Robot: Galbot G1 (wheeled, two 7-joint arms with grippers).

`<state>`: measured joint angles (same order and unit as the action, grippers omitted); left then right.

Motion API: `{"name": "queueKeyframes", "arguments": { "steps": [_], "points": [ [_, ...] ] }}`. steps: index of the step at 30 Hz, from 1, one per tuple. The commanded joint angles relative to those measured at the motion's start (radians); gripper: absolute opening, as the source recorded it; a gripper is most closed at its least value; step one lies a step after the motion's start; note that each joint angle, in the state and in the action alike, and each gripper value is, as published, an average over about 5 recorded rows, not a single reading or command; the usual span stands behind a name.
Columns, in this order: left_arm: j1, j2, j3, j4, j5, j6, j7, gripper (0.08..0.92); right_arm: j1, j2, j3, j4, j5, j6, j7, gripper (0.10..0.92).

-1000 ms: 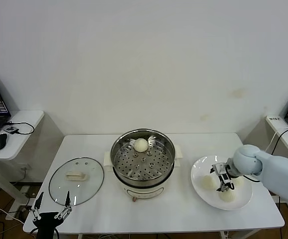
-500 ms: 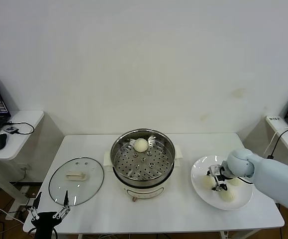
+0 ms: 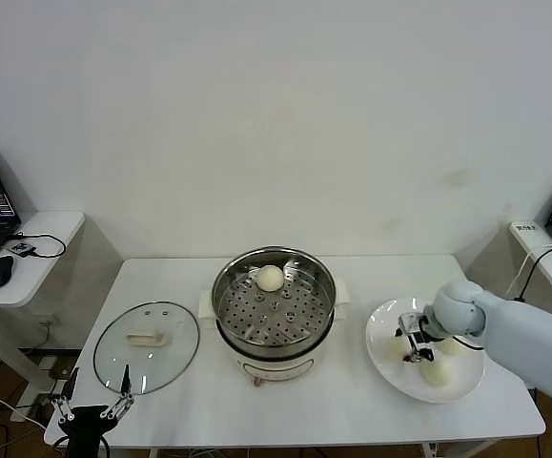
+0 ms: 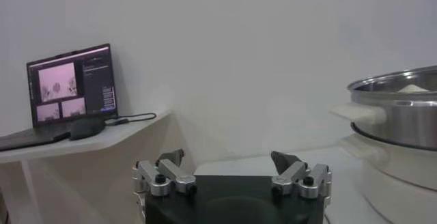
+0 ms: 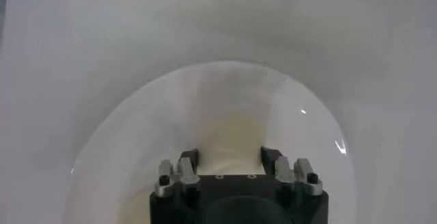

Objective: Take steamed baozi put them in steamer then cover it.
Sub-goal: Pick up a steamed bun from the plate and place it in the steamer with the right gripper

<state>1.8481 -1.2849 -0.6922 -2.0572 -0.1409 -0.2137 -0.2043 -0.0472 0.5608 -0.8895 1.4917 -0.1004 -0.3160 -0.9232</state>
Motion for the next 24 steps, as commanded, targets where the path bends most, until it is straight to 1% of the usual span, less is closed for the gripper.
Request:
{"name": "queueKeyframes", "arguments": {
  "steps": [1,9,15,19,24],
  "points": [
    [0.0,0.001,0.001,-0.001,0.0,0.0,0.0,0.823,0.054,-0.015,-0.008,0.015,0.017,0.001,-0.003,0.529],
    [-0.004,0.011,0.002,-0.005,-0.003,0.0,0.0,0.823,0.241,-0.085,-0.031,0.08,0.105,-0.007,-0.009,0.526],
    [-0.013,0.026,0.008,-0.006,-0.005,0.001,0.001,0.823,0.527,-0.075,-0.19,0.127,0.241,-0.027,-0.004,0.53],
    [-0.023,0.037,0.01,-0.006,-0.009,0.002,0.002,0.823,0.731,0.0,-0.319,0.157,0.353,-0.053,0.011,0.534],
    [-0.03,0.048,0.006,-0.005,-0.013,0.002,0.002,0.823,0.868,0.174,-0.397,0.168,0.525,-0.111,0.071,0.535]
  ]
}}
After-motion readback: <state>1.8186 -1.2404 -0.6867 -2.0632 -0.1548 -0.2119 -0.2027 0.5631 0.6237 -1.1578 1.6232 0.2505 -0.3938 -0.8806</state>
